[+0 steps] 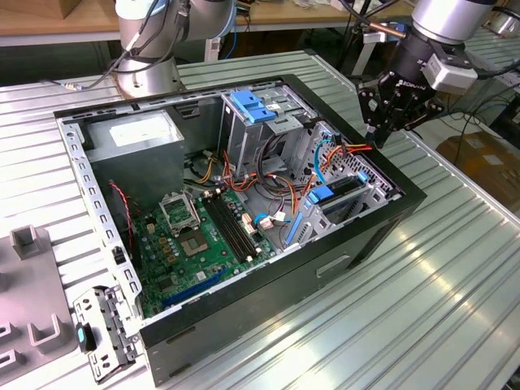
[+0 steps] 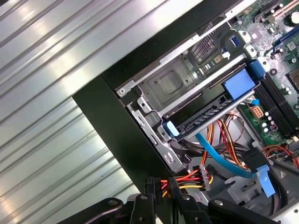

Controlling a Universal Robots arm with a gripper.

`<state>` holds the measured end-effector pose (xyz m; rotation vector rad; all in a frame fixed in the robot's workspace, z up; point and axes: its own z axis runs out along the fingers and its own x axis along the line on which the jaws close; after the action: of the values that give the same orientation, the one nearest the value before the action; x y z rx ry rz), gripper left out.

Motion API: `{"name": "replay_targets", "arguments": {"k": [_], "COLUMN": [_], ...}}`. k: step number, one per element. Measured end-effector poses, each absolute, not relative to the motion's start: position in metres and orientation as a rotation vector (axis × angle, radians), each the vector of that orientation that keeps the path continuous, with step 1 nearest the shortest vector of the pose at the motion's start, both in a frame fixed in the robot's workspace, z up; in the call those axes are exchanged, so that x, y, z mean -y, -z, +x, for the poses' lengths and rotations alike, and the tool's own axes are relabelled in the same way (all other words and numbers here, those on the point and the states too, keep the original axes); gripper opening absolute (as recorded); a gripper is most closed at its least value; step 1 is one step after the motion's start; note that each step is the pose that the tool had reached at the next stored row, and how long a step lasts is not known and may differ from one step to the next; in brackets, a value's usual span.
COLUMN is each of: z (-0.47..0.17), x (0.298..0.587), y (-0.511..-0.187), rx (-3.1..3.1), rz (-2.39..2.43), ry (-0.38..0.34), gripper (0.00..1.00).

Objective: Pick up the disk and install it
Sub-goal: 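Insert the first disk wire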

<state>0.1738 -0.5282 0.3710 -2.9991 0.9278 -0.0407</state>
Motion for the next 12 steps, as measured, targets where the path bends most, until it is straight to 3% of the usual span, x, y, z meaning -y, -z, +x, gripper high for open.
{"name": "replay_targets", "arguments": {"k": [12], "z": [0.1738], "x": [0.5283], "y": [-0.3656], "rx": [-0.893], "rz": [-3.005], "ry": [0.074], "gripper": [0.25]}}
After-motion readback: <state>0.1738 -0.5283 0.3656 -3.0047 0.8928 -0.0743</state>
